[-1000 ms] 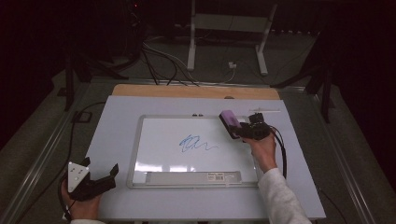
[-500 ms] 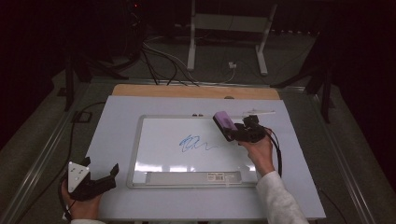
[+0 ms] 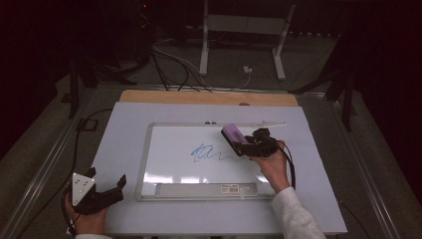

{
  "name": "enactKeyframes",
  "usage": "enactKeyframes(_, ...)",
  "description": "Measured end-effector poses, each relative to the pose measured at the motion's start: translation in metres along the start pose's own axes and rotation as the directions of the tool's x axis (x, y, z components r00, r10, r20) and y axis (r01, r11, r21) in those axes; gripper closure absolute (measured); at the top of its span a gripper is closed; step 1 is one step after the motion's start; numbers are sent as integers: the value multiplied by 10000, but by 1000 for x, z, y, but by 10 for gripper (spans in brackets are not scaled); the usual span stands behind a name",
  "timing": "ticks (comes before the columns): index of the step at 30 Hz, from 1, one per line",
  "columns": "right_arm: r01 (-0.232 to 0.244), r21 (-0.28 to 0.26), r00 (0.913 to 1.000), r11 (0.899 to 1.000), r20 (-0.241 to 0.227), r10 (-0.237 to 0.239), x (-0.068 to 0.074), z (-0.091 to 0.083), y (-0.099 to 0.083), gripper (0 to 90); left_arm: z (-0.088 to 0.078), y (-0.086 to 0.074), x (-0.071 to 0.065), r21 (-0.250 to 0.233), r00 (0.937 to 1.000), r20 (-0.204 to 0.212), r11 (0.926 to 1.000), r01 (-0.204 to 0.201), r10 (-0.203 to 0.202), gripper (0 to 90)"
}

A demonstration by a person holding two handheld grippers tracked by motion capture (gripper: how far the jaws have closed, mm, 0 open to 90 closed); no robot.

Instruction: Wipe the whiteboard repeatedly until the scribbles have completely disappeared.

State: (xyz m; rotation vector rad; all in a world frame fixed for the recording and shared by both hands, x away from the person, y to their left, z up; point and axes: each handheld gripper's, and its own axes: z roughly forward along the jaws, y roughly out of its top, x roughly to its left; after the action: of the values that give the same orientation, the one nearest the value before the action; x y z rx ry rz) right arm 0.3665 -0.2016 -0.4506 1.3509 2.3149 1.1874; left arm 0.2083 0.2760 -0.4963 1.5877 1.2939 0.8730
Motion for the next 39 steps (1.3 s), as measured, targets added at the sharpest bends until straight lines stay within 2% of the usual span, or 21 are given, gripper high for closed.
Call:
enactKeyframes(8,354,230,9993,9991,-89,-352,9,4,-7,408,0,0,0,-3,10000,15,10000,0,0,7)
enactKeyframes(17,678,749,9975,9949,-240,-662,19,14,-17,407,0,0,0,12,10000,17,10000,3,-3,7)
enactKeyframes(20,885,1038,9959,9907,-253,-863,21,19,-23,407,1,0,0,4,10000,31,10000,-1,1,7)
enactKeyframes(24,962,1217,9953,9879,-229,-941,22,24,-28,407,1,0,0,15,10000,25,10000,0,-1,7)
enactKeyframes(33,1518,1535,9882,9764,-36,-1531,29,32,-37,406,1,0,0,21,10000,28,10000,-12,12,7)
enactKeyframes(37,1313,1484,9912,9802,-46,-1321,28,33,-38,396,0,0,0,26,10000,29,10000,-13,13,7)
enactKeyframes(39,1246,1655,9922,9783,-193,-1231,27,35,-38,321,1,0,0,5,10000,32,10000,-7,7,7)
